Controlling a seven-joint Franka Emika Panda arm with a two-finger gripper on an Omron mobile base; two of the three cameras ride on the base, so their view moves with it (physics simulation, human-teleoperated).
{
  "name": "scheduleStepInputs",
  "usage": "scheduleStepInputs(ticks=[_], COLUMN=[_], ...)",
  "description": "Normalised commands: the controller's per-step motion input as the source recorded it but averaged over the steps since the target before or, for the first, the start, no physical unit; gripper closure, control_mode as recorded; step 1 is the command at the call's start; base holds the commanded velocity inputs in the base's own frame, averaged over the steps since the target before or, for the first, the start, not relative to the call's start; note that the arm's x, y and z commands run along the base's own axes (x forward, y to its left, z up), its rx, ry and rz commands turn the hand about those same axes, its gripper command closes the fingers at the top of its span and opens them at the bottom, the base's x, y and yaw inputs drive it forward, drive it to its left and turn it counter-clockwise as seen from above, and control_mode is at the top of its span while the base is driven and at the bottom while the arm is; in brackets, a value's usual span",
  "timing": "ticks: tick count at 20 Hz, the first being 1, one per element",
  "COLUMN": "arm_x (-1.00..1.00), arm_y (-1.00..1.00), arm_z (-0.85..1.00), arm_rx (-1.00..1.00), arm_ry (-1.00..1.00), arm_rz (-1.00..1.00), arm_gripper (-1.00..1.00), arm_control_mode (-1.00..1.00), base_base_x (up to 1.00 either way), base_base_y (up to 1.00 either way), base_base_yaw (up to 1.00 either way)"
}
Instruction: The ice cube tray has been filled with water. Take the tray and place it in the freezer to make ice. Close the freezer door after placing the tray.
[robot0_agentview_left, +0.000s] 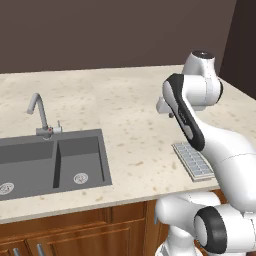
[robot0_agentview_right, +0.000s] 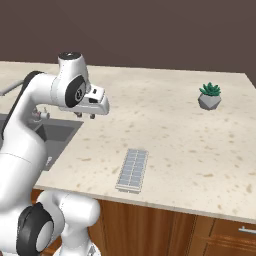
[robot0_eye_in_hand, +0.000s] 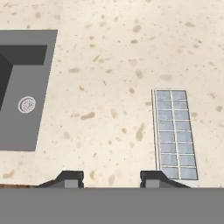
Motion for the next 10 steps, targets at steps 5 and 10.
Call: scheduleStepInputs(ticks=[5,10], arm_x=[-0.10,-0.22], arm_y=[-0.03,-0.16], arm_z=[0.00,-0.07], arm_rx=[0.00,0.00], arm_ry=[0.00,0.00], arm_rz=[0.00,-0.03], arm_gripper=[-1.00,-1.00], arm_control_mode=[-1.00,-1.00], base_base_x=[0.00,0.00], base_base_y=[0.00,0.00], base_base_yaw=[0.00,0.00])
